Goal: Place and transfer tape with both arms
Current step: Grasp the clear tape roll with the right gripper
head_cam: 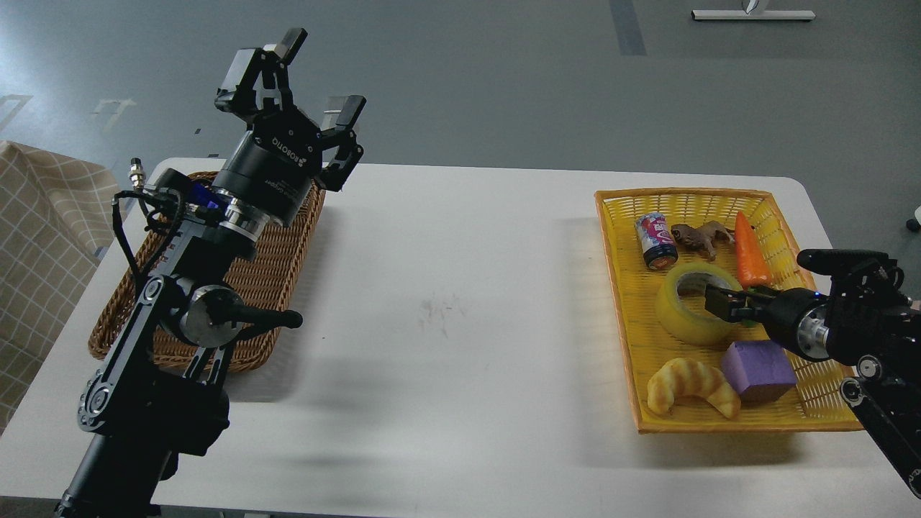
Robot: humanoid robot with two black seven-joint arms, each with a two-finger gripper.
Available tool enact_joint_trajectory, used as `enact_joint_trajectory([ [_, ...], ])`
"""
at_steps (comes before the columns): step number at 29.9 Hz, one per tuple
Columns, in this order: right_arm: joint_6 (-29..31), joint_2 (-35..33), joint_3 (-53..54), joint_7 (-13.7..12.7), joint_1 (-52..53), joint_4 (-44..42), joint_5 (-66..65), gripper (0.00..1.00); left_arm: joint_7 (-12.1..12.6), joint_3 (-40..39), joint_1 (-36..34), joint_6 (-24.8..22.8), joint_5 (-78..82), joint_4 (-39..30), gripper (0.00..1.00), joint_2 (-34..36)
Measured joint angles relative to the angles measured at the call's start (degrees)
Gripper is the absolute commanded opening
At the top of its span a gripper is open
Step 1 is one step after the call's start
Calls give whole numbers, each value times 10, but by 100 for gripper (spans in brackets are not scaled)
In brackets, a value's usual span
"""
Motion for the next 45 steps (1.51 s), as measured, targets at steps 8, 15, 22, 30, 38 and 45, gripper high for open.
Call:
enact_joint_trajectory([
  [8,-13,2,-2,-1,-5,-1,0,75,0,1,-1,0,0,6,99,-1],
  [15,-15,8,-2,-2,-7,0,0,71,0,1,-2,1,0,9,99,-1],
  [22,-16,10,-2,-6,-7,-1,0,58,0,1,-6,1,0,19,99,-1],
  [30,-24,9,-2,-6,-7,-4,0,45,0,0,-6,1,1,25,99,-2],
  [38,-28,11,0,-6,-10,-3,0,45,1,1,-10,6,4,25,99,-2],
  [45,-29,17,7,-7,-5,-5,0,37,1,1,-12,15,4,25,99,-2],
])
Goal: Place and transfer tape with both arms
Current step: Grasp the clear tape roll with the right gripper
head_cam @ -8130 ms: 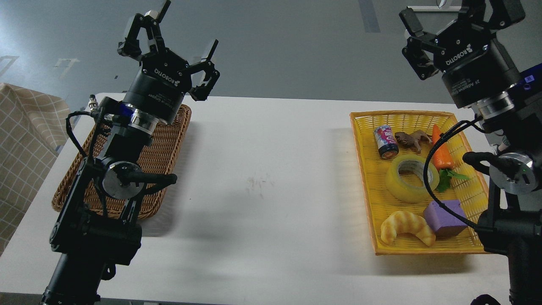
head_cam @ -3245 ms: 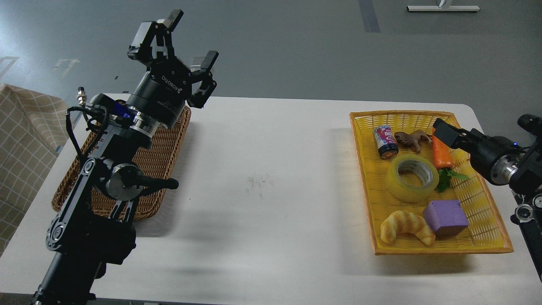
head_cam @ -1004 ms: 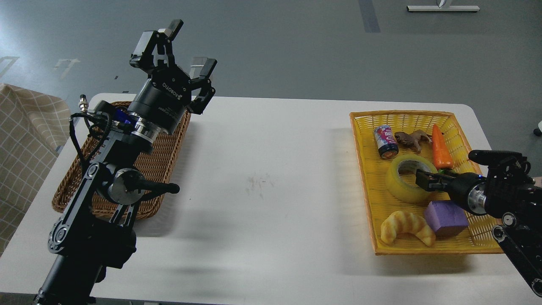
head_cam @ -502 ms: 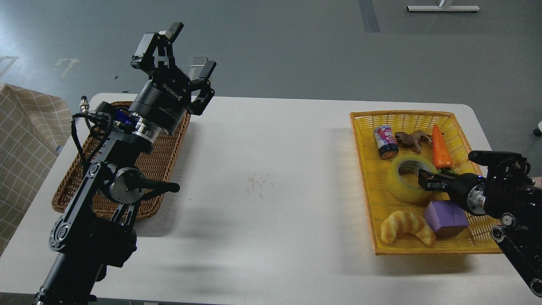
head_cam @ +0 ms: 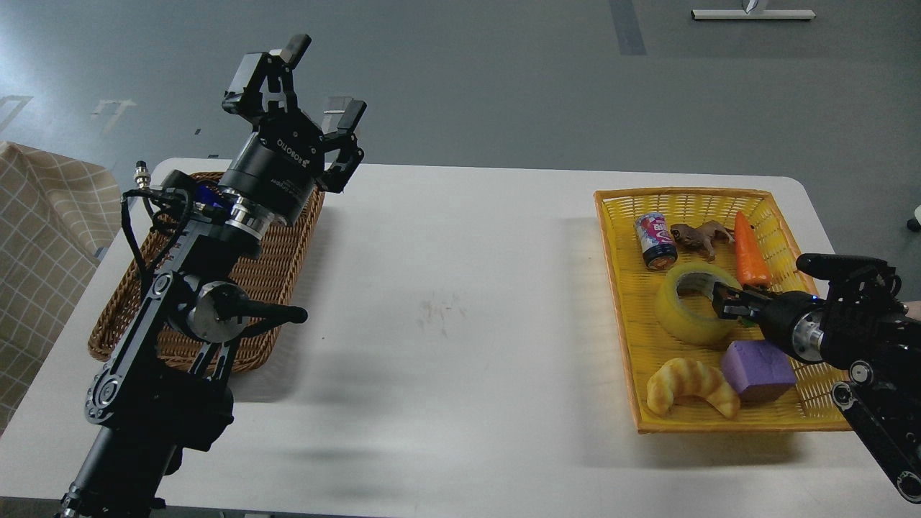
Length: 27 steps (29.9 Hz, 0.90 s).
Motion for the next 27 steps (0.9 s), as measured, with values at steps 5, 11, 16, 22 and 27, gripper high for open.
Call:
enact_joint_trajectory([
  [5,3,0,0,0,1,0,0,36,0,0,0,2,0,0,99,-1],
  [11,6,0,-1,-1,1,1,0,33,1,0,-2,2,0,0,99,-2],
  [16,7,-4,-2,-1,1,1,0,24,1,0,-3,2,0,0,99,-2],
  [22,15,-5,-2,0,-2,12,0,16,1,0,-3,3,0,0,99,-2],
  [27,28,-17,2,1,-3,30,2,13,1,1,-1,3,0,0,99,-1],
])
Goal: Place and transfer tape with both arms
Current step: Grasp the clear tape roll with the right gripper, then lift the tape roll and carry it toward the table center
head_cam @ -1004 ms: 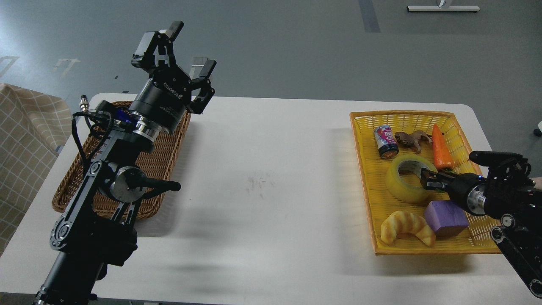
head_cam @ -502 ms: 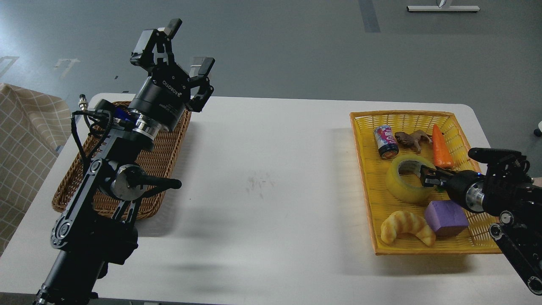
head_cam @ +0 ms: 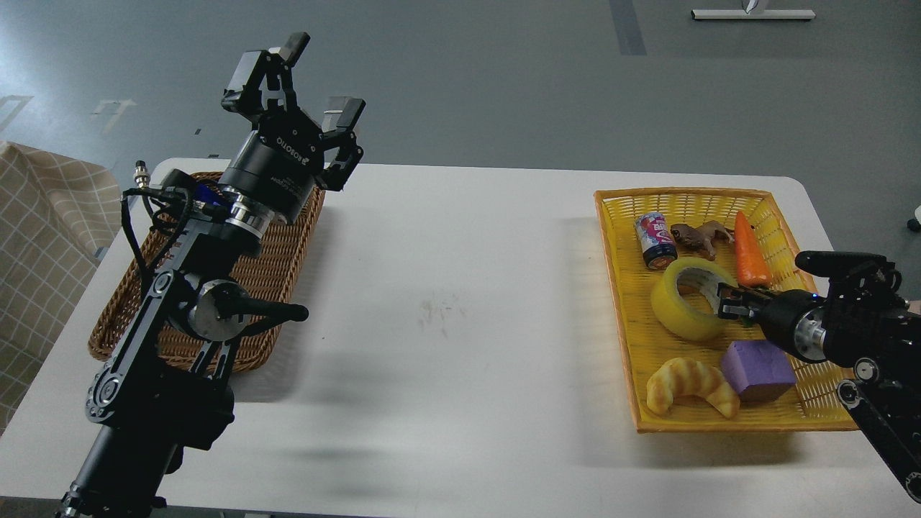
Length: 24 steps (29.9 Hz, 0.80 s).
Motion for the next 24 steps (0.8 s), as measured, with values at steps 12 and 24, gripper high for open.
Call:
enact_joint_trajectory([
  [12,1,-46,22,0,15,126,42,13,-1,-2,6,0,0,0,99,1],
  [24,1,51,-25,-3,127,156,51,12,-1,0,3,0,1,0,99,0],
])
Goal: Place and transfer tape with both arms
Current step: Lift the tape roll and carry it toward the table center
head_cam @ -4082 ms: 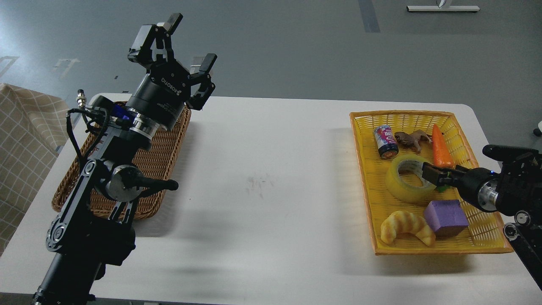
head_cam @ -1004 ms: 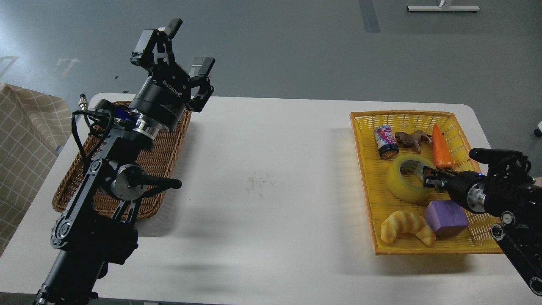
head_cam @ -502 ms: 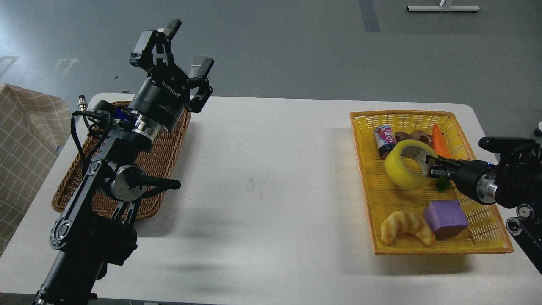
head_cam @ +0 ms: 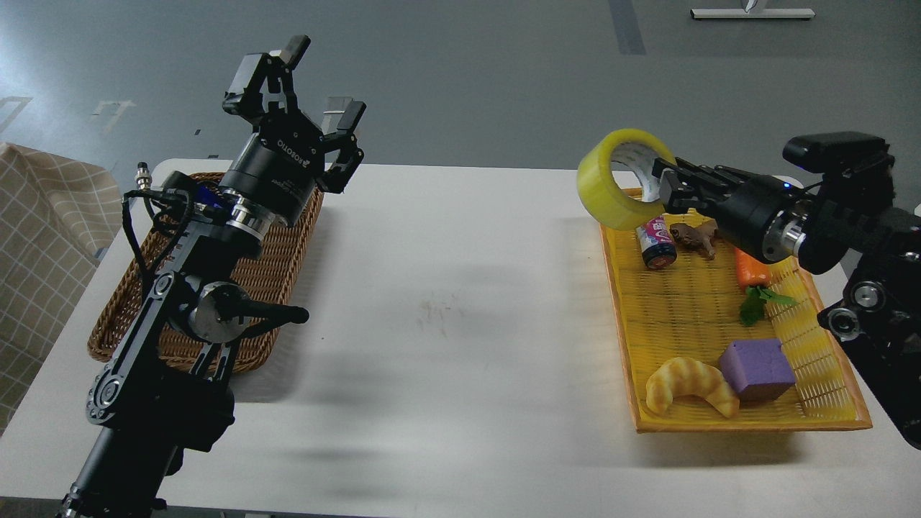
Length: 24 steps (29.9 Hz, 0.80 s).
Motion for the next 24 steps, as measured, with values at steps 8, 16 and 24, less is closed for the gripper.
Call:
enact_joint_trajectory([
  [8,0,32,-116,-17,60,-17,-4,12,1,0,-3,-1,-1,-1,99,7],
  [16,0,54,-194,-18,77,-31,-28,12,1,-2,0,-1,-1,-3,99,9],
  [24,0,95,-226,-23,72,-37,-48,12,0,-3,2,-1,-2,-3,99,10],
])
